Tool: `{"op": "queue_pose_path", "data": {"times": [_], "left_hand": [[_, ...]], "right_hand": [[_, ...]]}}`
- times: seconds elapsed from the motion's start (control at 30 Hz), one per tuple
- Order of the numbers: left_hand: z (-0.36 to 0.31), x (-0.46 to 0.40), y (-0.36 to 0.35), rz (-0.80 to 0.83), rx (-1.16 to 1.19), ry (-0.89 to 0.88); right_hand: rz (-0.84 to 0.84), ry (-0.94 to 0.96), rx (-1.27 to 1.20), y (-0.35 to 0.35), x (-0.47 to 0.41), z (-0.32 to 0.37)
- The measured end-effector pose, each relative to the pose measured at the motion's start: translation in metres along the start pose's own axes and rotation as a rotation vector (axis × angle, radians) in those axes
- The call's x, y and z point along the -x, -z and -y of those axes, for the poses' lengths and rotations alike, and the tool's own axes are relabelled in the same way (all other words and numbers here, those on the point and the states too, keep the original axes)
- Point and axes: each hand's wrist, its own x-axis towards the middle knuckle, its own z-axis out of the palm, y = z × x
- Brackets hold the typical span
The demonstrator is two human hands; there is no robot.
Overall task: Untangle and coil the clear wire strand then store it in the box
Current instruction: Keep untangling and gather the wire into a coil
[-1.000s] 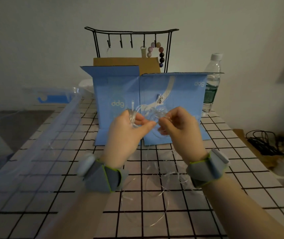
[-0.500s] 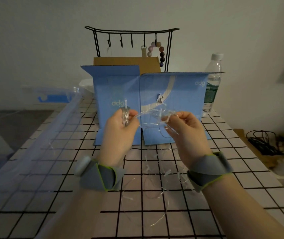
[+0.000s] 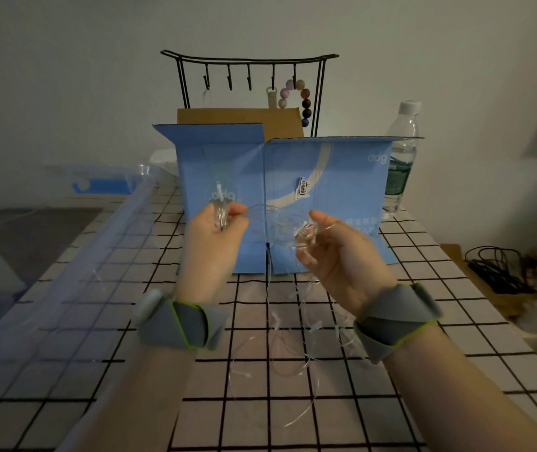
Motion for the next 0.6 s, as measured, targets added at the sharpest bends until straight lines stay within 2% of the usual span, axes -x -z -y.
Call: {"op": "queue_pose_path", "data": {"times": [0.1,0.2,0.27,0.33,0.4,0.47,0.53,0.6], "left_hand": [[-0.001,-0.001,0.004,-0.011,0.120,0.053],[-0.003,-0.003,0.007,0.032,0.325,0.098],[-0.005,-0.004,0.009,0.062,0.459,0.143],[-0.007,-0.007,0.009,0.094,0.584,0.216],[-0.008,-0.009,0.009,0.129,0.661,0.281],[-0.010,-0.010,0.010,0.153,0.721,0.310],[-0.010,-0.009,0.012,0.147,0.720,0.288],[-0.009,-0.008,0.013,0.144,0.674,0.249]], "right_hand": [[0.023,0.016,0.265,0.007,0.000,-0.001],[0.000,0.140,0.636,0.016,-0.003,0.001],[0.025,0.188,0.754,0.019,-0.005,0.004],[0.091,0.159,0.721,0.022,-0.005,0.006],[0.205,0.016,0.491,0.024,-0.003,0.008],[0.245,-0.058,0.329,0.027,-0.002,0.010],[0.215,-0.018,0.371,0.033,-0.006,0.011],[0.171,0.091,0.643,0.037,-0.006,0.011]]}}
